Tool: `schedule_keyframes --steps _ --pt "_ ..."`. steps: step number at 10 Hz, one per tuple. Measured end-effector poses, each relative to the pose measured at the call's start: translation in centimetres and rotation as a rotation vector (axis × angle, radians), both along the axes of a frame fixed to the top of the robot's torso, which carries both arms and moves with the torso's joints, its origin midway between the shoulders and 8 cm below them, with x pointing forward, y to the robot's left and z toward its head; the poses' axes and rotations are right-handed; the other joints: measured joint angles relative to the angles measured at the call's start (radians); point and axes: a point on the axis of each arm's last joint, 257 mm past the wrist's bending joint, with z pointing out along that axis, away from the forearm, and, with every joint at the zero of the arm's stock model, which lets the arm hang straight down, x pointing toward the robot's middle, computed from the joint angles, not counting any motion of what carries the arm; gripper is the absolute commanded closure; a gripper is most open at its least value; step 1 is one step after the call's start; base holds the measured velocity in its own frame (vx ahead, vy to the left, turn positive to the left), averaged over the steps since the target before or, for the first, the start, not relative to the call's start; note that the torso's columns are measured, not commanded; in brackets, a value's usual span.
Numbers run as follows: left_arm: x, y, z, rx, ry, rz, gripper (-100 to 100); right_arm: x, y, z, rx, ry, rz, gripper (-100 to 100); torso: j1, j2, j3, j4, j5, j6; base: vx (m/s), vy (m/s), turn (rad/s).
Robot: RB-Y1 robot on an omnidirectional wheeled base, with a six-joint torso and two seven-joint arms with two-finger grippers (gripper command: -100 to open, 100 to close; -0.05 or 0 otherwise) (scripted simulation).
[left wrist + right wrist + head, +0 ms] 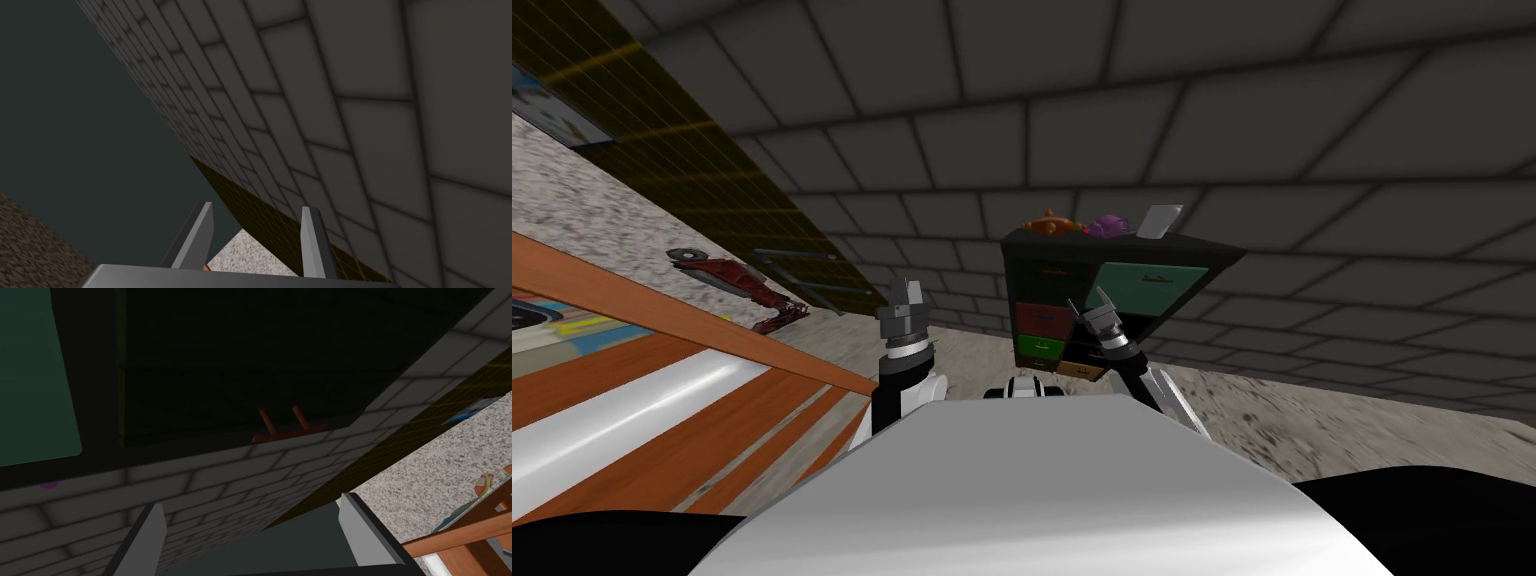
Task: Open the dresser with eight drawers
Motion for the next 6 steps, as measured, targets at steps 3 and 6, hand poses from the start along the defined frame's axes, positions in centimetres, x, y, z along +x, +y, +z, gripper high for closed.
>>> schedule_keyframes --steps 3,6 --pt "0.00 0.00 0.00 0.000 0.000 0.000 0 0.16 0.44 -0.28 -0.093 -0.030 -0.035 -100 0.000 0.000 0.000 0.000 0.000 0.000 0.045 0.051 -0.084" --pt "0.00 0.00 0.00 0.000 0.000 0.000 0 0.29 0.90 -0.49 -0.192 -0.065 -0.073 -100 -0.001 0.000 0.000 0.000 0.000 0.000 0.046 0.046 -0.083"
